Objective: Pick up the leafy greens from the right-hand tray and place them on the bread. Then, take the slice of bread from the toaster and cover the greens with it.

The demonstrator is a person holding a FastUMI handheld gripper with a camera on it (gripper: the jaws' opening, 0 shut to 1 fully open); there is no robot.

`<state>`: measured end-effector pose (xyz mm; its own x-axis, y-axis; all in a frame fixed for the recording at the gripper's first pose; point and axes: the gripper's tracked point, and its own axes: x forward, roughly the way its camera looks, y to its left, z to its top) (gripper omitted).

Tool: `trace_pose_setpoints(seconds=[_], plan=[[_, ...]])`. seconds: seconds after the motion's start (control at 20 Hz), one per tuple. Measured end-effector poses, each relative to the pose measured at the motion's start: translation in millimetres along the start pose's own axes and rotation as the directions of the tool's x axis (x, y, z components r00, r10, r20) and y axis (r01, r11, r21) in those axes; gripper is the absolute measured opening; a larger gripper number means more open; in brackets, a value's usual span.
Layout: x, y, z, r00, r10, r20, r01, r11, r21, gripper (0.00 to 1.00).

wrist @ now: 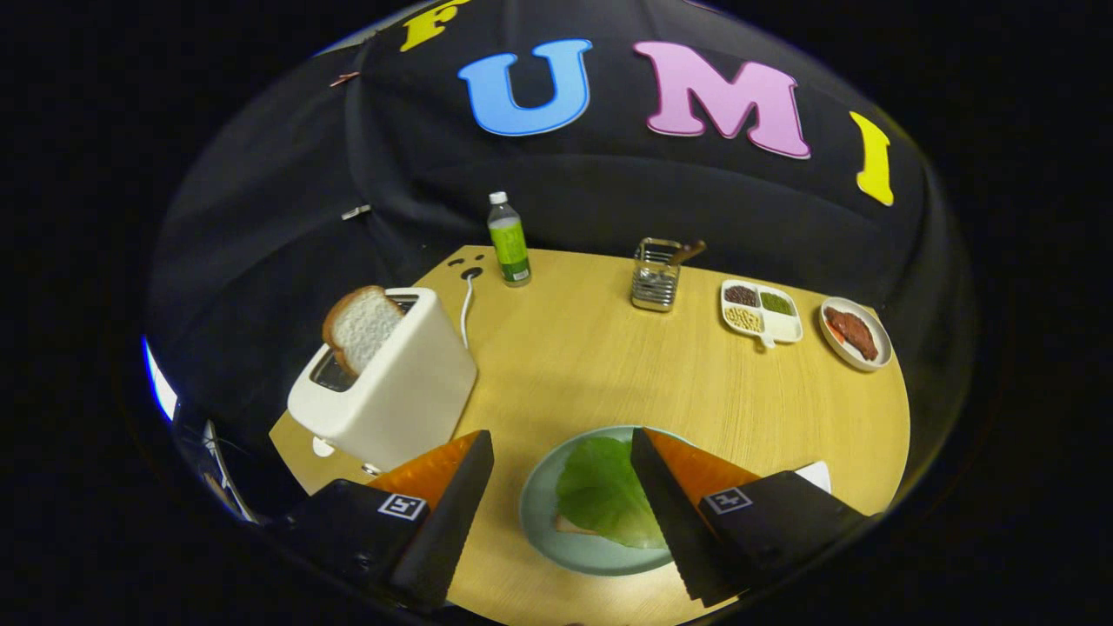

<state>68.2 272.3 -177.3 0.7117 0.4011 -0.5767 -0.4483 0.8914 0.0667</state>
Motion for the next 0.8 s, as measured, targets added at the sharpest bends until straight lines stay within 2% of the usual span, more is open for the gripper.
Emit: trace_pose_setpoints(seconds=[0.4, 0.65, 0.8], plan=[[3.0, 93.3, 52.6, 0.987, 0.134, 0.087, -0.110, 0.967, -0.231, 0.99], [18.9, 149.6, 53.8, 0.976, 0.210, 0.065, -0.187, 0.949, -0.254, 0.98], [36.5, 173.1, 58.7, 0.974, 0.220, 0.056, -0.195, 0.936, -0.292, 1.00]])
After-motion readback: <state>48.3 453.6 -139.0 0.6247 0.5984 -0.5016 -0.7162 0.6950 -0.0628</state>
